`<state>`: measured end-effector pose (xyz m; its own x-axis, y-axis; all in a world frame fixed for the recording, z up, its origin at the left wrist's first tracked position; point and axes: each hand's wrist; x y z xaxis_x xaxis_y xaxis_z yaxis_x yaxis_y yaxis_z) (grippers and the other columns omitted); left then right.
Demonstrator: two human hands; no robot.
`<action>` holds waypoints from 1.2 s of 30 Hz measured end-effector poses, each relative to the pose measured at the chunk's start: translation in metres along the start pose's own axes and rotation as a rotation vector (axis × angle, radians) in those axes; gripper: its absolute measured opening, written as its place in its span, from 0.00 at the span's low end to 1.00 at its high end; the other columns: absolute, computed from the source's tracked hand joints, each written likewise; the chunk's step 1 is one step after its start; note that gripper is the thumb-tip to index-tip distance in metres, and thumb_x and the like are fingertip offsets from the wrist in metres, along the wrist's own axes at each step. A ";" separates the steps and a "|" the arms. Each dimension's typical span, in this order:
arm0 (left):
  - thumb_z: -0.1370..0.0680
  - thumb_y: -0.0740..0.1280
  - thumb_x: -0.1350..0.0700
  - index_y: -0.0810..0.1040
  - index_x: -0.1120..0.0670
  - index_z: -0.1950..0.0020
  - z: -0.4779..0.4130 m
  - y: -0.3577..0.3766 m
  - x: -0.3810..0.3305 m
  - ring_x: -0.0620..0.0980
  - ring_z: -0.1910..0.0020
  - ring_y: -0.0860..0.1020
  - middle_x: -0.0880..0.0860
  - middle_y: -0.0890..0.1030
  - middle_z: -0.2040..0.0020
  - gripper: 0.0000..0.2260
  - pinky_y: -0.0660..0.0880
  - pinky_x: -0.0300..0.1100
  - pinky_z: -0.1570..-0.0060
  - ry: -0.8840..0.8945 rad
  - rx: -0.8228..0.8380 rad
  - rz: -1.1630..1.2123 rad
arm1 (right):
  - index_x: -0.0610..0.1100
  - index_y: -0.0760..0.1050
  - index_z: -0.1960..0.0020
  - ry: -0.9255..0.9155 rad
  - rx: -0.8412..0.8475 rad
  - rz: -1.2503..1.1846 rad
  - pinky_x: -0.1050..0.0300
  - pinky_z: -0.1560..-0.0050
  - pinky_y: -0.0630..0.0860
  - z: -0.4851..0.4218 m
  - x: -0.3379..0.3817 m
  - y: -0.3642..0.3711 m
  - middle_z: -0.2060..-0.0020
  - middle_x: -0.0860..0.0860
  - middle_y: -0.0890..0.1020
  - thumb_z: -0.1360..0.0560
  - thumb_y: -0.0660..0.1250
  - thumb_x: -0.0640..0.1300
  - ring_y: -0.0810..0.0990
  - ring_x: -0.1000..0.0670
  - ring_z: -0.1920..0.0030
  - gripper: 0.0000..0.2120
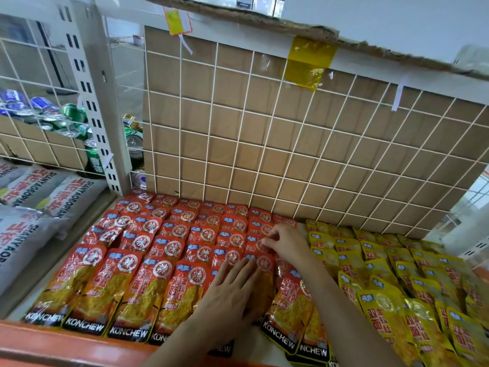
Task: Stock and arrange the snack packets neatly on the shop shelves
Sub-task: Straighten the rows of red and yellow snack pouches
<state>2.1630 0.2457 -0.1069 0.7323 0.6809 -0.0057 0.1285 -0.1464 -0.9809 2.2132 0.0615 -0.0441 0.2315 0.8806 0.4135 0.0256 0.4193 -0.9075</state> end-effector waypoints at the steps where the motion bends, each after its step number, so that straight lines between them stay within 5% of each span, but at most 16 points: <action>1: 0.21 0.43 0.37 0.75 0.50 0.33 0.000 0.000 0.000 0.48 0.34 0.72 0.49 0.75 0.34 0.30 0.59 0.51 0.37 0.000 -0.001 -0.002 | 0.45 0.76 0.48 0.009 0.012 -0.015 0.57 0.49 0.71 -0.002 0.000 0.000 0.47 0.50 0.79 0.26 0.67 0.51 0.76 0.52 0.47 0.11; 8: 0.21 0.43 0.37 0.73 0.51 0.32 0.000 0.002 0.000 0.49 0.33 0.71 0.49 0.73 0.32 0.30 0.59 0.51 0.37 -0.005 0.008 -0.002 | 0.48 0.75 0.56 -0.036 0.003 -0.115 0.59 0.52 0.71 -0.012 -0.002 0.001 0.52 0.52 0.81 0.26 0.68 0.44 0.78 0.53 0.50 0.02; 15: 0.21 0.44 0.36 0.72 0.50 0.31 -0.001 0.003 0.001 0.48 0.33 0.71 0.49 0.73 0.32 0.29 0.60 0.52 0.36 -0.005 -0.023 -0.015 | 0.50 0.74 0.60 -0.072 0.041 -0.109 0.57 0.46 0.73 -0.018 0.000 -0.001 0.51 0.53 0.81 0.26 0.68 0.43 0.77 0.55 0.49 0.05; 29: 0.22 0.44 0.36 0.73 0.50 0.33 -0.002 0.000 0.002 0.48 0.35 0.73 0.49 0.75 0.34 0.30 0.60 0.50 0.38 -0.006 -0.024 0.019 | 0.47 0.77 0.55 -0.010 -0.029 -0.090 0.62 0.54 0.67 -0.018 -0.003 0.007 0.52 0.54 0.81 0.25 0.67 0.45 0.73 0.59 0.55 0.03; 34: 0.22 0.43 0.36 0.74 0.51 0.34 -0.002 -0.002 0.002 0.48 0.35 0.73 0.49 0.75 0.34 0.31 0.60 0.50 0.38 -0.006 -0.002 0.023 | 0.47 0.77 0.53 -0.010 -0.060 -0.040 0.70 0.65 0.60 -0.016 -0.002 0.006 0.55 0.57 0.78 0.24 0.65 0.46 0.71 0.60 0.56 0.04; 36: 0.22 0.42 0.37 0.74 0.51 0.34 -0.002 -0.004 0.002 0.48 0.35 0.73 0.49 0.75 0.34 0.31 0.60 0.50 0.38 -0.007 0.014 0.031 | 0.46 0.77 0.53 -0.012 -0.062 -0.052 0.66 0.61 0.63 -0.016 -0.002 0.008 0.52 0.55 0.80 0.24 0.66 0.46 0.71 0.60 0.55 0.04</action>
<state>2.1656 0.2463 -0.1021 0.7309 0.6815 -0.0374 0.0962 -0.1571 -0.9829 2.2288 0.0594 -0.0530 0.2170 0.8604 0.4611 0.0981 0.4507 -0.8873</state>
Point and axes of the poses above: each hand's wrist, its own z-axis away from the middle knuckle, its own y-axis out of the palm, x = y × z
